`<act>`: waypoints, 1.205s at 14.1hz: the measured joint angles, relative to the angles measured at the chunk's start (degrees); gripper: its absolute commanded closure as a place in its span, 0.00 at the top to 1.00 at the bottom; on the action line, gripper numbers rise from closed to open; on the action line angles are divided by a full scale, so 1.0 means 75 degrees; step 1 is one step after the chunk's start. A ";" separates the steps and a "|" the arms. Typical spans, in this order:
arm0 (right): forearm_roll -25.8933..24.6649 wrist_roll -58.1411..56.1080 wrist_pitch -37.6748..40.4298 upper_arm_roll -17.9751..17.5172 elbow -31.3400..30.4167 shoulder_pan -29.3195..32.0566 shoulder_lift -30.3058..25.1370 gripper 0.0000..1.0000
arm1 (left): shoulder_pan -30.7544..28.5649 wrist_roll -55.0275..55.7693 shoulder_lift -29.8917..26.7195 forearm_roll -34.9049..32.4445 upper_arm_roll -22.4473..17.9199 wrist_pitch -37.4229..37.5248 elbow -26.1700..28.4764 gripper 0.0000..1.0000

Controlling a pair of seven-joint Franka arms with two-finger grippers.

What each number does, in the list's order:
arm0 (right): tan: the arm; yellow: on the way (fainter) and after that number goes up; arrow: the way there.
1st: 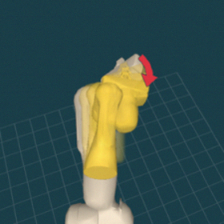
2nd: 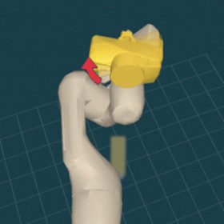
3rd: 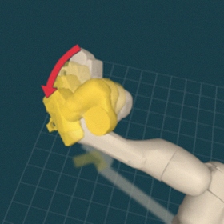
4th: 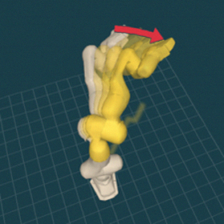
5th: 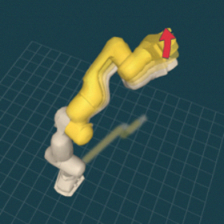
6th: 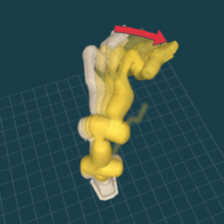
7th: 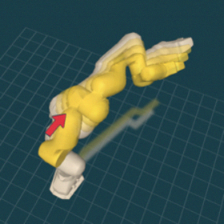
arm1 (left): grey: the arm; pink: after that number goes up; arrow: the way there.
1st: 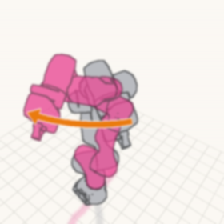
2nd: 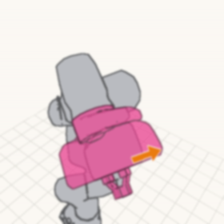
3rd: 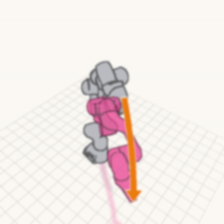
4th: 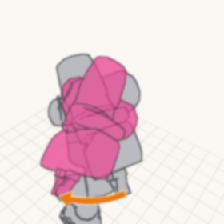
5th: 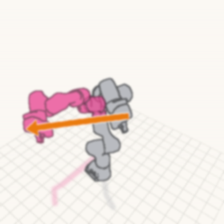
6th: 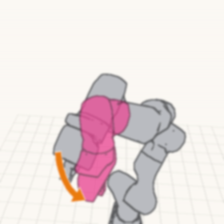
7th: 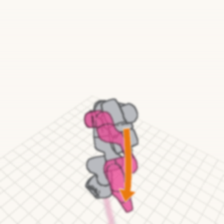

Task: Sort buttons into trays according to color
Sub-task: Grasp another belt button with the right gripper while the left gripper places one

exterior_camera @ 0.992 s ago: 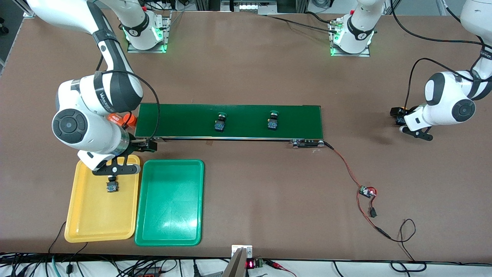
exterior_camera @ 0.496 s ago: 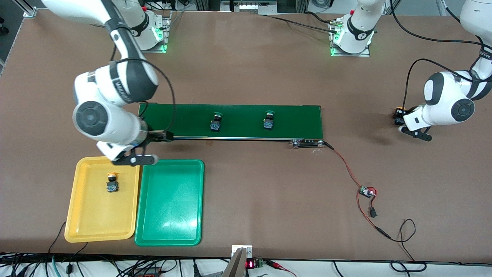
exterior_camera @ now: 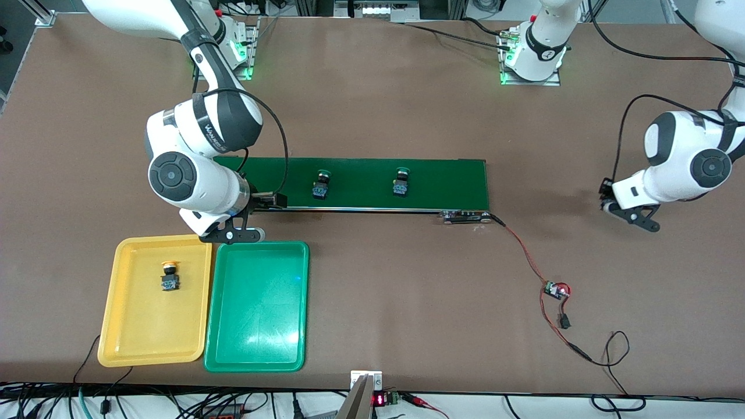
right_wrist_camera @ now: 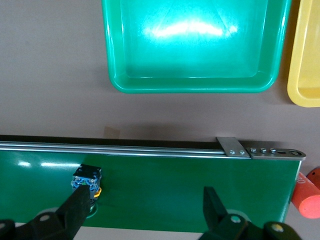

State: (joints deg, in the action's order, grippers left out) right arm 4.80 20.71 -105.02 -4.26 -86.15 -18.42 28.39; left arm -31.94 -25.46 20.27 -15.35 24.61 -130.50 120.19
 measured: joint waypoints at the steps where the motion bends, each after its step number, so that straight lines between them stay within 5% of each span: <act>1: 0.0000 0.0000 -0.0001 0.0001 -0.0006 0.0000 0.0000 1.00 | 0.0373 0.0058 -0.0041 0.0244 0.0074 0.0016 -0.0160 0.00; 11: -0.0006 0.0554 -0.0416 0.0002 -0.0058 -0.0342 0.0144 1.00 | 0.3421 0.3239 -0.0309 0.2440 0.0178 0.0380 -0.0404 0.00; 17: -0.0003 0.0974 -0.0900 0.0033 -0.0442 -0.0448 0.0310 1.00 | 0.3915 0.4383 -0.0301 0.2479 0.0185 0.0856 -0.0336 0.00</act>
State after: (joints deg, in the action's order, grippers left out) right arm 4.77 28.01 -111.78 -4.01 -89.47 -21.78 30.71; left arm -2.58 7.42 18.01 3.24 26.00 -124.08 117.66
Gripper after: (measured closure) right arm 0.000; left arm 0.599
